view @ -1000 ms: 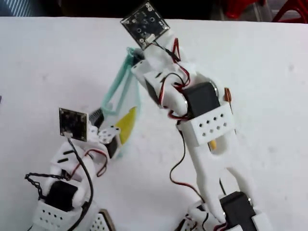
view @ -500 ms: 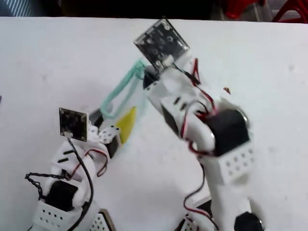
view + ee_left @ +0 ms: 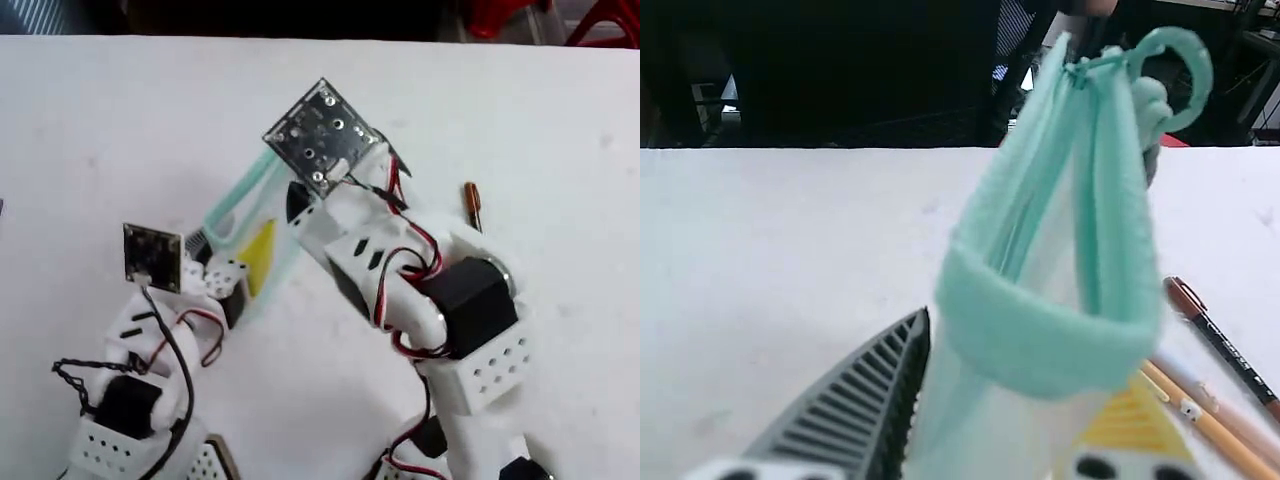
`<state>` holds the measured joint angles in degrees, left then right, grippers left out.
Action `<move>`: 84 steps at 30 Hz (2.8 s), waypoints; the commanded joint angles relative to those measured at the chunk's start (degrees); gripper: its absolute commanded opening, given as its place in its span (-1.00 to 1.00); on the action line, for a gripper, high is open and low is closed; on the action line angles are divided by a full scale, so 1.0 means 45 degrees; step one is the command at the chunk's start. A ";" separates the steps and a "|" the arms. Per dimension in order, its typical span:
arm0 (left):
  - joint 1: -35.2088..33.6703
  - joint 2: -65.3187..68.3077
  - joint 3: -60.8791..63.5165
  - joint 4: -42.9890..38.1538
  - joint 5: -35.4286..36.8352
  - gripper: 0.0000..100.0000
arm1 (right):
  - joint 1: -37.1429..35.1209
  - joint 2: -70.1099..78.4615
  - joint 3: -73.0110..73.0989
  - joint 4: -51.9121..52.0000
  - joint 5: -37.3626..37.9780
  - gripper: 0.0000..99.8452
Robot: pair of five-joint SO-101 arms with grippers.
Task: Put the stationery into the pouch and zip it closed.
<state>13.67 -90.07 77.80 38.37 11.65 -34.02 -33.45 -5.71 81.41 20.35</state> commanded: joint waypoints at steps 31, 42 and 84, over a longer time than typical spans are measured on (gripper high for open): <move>0.0147 -0.0166 0.0078 -0.0410 -0.0098 -0.60 | 1.0716 1.0442 0.0527 -0.2374 0.1739 -0.53; 0.0147 -0.0166 0.0078 -0.0410 -0.0098 -0.60 | 1.0344 1.5189 -0.3692 -0.1592 0.1582 -0.73; 0.0107 -0.0166 0.0078 -0.0410 -0.0098 -0.59 | 0.9739 1.1184 -0.8381 0.3800 0.1485 -0.97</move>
<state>13.67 -90.42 78.42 38.29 11.65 11.60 26.59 -40.97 95.47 27.74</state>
